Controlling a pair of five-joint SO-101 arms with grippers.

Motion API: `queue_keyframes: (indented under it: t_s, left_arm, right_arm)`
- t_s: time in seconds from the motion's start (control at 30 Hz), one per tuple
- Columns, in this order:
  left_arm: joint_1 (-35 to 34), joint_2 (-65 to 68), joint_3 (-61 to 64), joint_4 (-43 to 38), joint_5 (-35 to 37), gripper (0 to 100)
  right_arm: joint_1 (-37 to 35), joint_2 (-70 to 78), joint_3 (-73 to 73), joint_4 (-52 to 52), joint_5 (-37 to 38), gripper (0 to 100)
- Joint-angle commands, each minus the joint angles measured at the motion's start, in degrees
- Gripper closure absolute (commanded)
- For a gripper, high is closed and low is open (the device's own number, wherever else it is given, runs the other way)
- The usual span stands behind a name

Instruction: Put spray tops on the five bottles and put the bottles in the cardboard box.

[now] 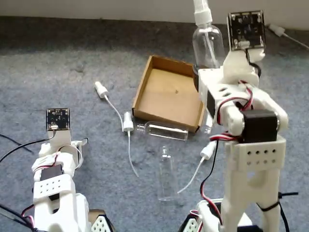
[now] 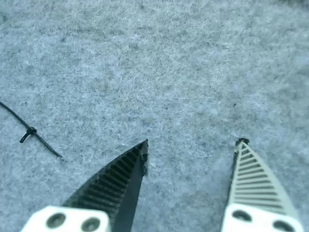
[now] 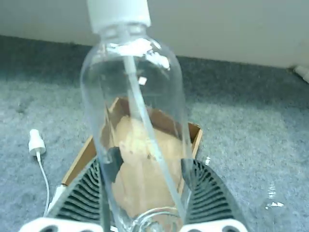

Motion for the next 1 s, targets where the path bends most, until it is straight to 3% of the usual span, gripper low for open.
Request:
queue_keyframes:
  t_s: [0.0,0.1,0.17,0.43,0.67,0.83,0.97]
  left_arm:
    - [2.5,-0.7,-0.9,-0.9,-0.4,74]
    - [6.1,-0.7,-3.2,-0.7,-0.4,74]
    - [8.9,-0.7,-6.6,2.0,-0.4,74]
    - [23.3,-0.3,-31.4,22.4,0.1,74]
    - [34.2,-0.7,-42.5,23.7,8.8,74]
    - [41.6,0.0,-52.4,23.2,13.3,66]
    - [42.5,1.5,-54.3,23.7,13.3,67]
  right_arm:
    - [-1.2,-12.3,26.4,-25.2,-3.1,99.5]
    - [-2.9,-18.5,43.3,-44.3,-3.3,99.5]
    - [-2.9,-21.6,51.1,-51.0,-1.4,99.5]
    - [-2.9,-23.8,54.4,-52.9,1.1,99.4]
    - [-5.7,-24.1,57.0,-53.2,1.1,99.3]
    - [-8.3,-24.1,64.0,-61.7,1.1,99.3]
    - [-6.1,-23.7,67.3,-69.5,1.1,99.3]
